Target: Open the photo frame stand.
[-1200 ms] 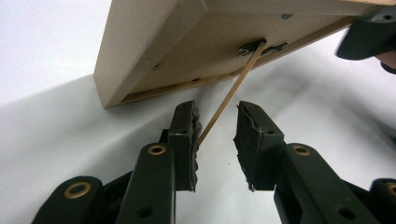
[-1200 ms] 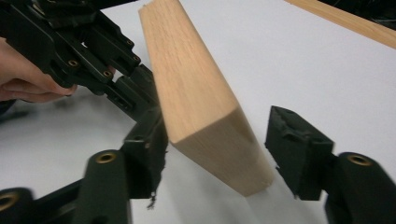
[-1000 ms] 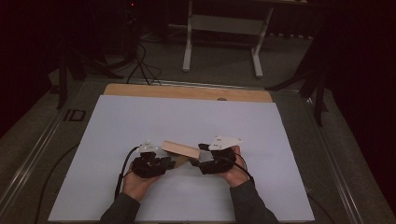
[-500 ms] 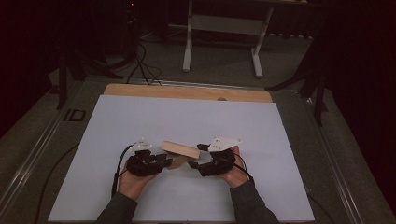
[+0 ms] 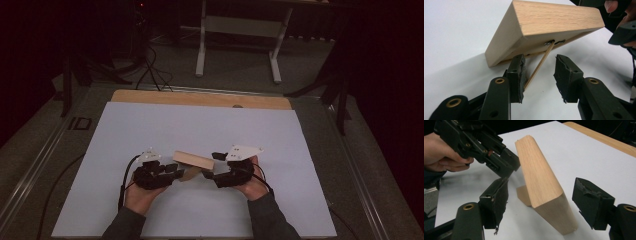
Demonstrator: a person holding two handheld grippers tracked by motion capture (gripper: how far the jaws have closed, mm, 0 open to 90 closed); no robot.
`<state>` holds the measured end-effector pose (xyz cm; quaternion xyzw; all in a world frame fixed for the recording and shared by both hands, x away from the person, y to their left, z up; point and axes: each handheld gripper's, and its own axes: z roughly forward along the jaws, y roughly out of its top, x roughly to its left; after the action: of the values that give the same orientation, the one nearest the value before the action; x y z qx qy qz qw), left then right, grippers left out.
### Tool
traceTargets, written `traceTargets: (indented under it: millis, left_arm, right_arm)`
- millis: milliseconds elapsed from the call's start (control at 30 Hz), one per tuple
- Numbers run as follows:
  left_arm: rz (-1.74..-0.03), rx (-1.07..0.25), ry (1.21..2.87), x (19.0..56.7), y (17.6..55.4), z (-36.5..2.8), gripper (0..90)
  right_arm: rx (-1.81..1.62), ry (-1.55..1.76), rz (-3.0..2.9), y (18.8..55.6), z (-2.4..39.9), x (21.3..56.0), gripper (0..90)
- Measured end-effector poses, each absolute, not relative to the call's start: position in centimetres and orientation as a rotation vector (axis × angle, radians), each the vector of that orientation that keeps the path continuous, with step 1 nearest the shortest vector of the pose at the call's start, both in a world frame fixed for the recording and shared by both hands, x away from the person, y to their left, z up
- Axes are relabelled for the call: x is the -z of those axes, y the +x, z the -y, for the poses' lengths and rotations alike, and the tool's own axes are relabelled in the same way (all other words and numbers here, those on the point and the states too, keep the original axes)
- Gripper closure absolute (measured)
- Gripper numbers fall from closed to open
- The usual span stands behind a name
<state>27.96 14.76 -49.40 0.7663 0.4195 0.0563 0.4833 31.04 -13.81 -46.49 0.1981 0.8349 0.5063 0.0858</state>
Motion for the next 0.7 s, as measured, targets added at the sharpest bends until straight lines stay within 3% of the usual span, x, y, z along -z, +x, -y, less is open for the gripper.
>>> traceTargets:
  millis: [633, 700]
  left_arm:
    - [-0.975, -0.182, 1.889, 48.6, 27.5, -14.6, 58.0]
    - [-0.969, -0.189, 1.889, 48.5, 27.4, -14.6, 61.9]
  right_arm:
    - [-1.594, 0.63, -2.439, 31.1, 14.7, 45.5, 27.6]
    - [-1.616, 0.665, -2.421, 31.4, 15.2, 45.4, 30.8]
